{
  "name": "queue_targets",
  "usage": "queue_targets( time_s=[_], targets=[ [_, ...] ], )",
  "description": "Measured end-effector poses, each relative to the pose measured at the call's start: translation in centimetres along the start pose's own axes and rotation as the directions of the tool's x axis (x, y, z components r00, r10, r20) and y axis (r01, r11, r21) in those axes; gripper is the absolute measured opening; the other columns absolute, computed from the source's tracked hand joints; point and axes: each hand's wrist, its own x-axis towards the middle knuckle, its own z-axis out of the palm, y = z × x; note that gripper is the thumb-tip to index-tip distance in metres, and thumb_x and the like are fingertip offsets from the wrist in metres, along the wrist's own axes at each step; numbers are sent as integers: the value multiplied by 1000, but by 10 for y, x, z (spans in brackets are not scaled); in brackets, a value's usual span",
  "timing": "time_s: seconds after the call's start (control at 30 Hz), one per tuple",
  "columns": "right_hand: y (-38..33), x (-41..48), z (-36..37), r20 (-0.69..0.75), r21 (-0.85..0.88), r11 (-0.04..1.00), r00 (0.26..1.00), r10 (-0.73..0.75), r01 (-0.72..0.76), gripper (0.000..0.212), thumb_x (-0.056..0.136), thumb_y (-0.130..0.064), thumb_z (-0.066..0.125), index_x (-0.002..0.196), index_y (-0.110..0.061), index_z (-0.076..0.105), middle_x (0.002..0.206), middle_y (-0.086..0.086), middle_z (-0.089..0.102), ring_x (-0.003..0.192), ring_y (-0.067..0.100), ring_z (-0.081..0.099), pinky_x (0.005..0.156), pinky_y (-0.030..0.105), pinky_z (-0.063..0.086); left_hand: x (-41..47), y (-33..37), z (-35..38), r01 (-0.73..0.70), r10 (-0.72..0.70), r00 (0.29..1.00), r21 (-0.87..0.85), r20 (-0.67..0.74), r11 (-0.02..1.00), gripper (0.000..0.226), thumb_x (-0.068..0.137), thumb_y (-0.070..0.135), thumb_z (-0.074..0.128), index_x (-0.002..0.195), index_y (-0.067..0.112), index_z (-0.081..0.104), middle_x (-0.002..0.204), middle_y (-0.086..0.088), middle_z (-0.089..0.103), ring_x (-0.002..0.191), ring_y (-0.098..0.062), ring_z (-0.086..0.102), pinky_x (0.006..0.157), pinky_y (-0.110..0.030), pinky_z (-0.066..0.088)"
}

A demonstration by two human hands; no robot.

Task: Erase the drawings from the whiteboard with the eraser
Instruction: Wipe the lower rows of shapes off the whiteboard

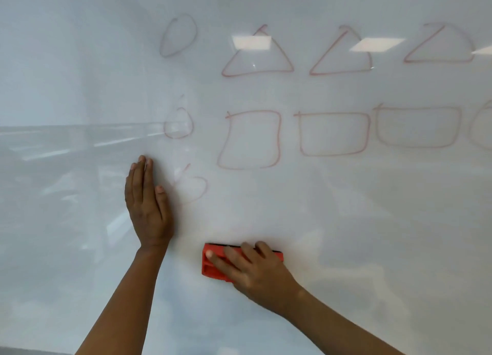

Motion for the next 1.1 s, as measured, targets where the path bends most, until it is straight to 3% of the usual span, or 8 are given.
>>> queue_targets(
  time_s=[0.1,0.33,0.4,0.5,0.63,0.7,0.9,1.1],
  targets=[
    [17,6,-3,-38,47,998,999,-28,30,63,82,-30,62,141,-23,45,118,-1,56,87,21,51,71,35,40,0,2,-1,13,-13,1000,-7,4,1000,46,100,13,29,142,-5,39,150,-11,34,142,-28,29,119,-39,22],
    [67,87,-24,-239,111,886,853,463,-450,63,77,-36,65,137,-20,50,119,1,59,82,26,52,67,37,42,1,2,-5,46,-40,997,-108,58,993,50,100,18,24,143,-5,36,152,-9,31,145,-22,24,119,-44,20],
    [48,85,-17,-211,109,911,886,413,-398,66,78,-37,65,139,-20,46,123,0,55,84,26,50,69,37,41,1,-1,-8,53,-39,995,-154,88,987,51,100,19,22,144,-4,35,153,-7,30,145,-22,23,120,-42,18],
    [15,58,-3,-128,48,992,985,119,-113,60,82,-29,65,139,-21,49,124,-2,59,84,24,55,71,35,42,2,-3,-12,77,-53,991,-205,123,976,51,101,21,20,145,-1,35,154,-4,29,146,-21,22,120,-36,16],
    [10,44,1,-36,24,981,981,-191,192,53,89,-25,57,141,-23,45,124,-3,58,89,21,53,72,33,41,2,-4,-16,127,-95,987,-263,131,957,51,103,25,18,146,3,36,155,5,29,146,-19,23,120,-33,17],
    [29,66,-4,-112,76,985,983,-147,156,50,89,-28,55,138,-24,49,122,0,60,87,22,52,71,34,38,2,-3,-16,152,-118,984,-292,132,944,52,104,29,17,146,6,37,155,10,30,146,-18,24,120,-33,17],
    [69,154,-24,-198,10,956,937,288,-292,60,85,-44,62,140,-24,48,120,2,60,87,24,55,71,36,41,5,1,-22,342,-291,940,-493,179,800,52,101,43,21,145,23,39,153,10,36,143,-11,29,119,-31,21],
    [9,134,0,-177,66,994,979,101,-91,49,88,-26,62,136,-24,53,116,-2,63,84,20,56,71,36,42,10,8,-31,413,-360,909,-554,208,722,55,101,40,19,145,16,41,150,10,42,142,-6,30,114,-16,22]
  ],
)
